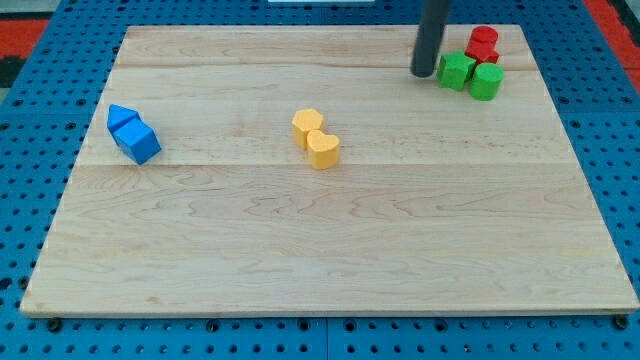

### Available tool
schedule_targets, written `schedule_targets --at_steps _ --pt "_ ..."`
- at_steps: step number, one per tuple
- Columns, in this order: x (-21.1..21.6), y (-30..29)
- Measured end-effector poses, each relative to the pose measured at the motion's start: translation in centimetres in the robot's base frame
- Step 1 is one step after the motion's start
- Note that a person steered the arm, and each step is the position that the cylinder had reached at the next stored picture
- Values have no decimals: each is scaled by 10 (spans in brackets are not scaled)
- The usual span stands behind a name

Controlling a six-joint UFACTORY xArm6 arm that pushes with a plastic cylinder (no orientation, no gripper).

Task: Push the yellow hexagon towards the bottom center

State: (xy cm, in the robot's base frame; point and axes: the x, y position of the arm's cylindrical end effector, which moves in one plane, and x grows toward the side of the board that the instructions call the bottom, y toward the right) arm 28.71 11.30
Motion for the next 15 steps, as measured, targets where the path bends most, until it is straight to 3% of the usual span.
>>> schedule_targets --at_steps 3,5,13,15 --pt "2 -120" --pt "0 -151" --pt "-1 -158" --pt "63 -97"
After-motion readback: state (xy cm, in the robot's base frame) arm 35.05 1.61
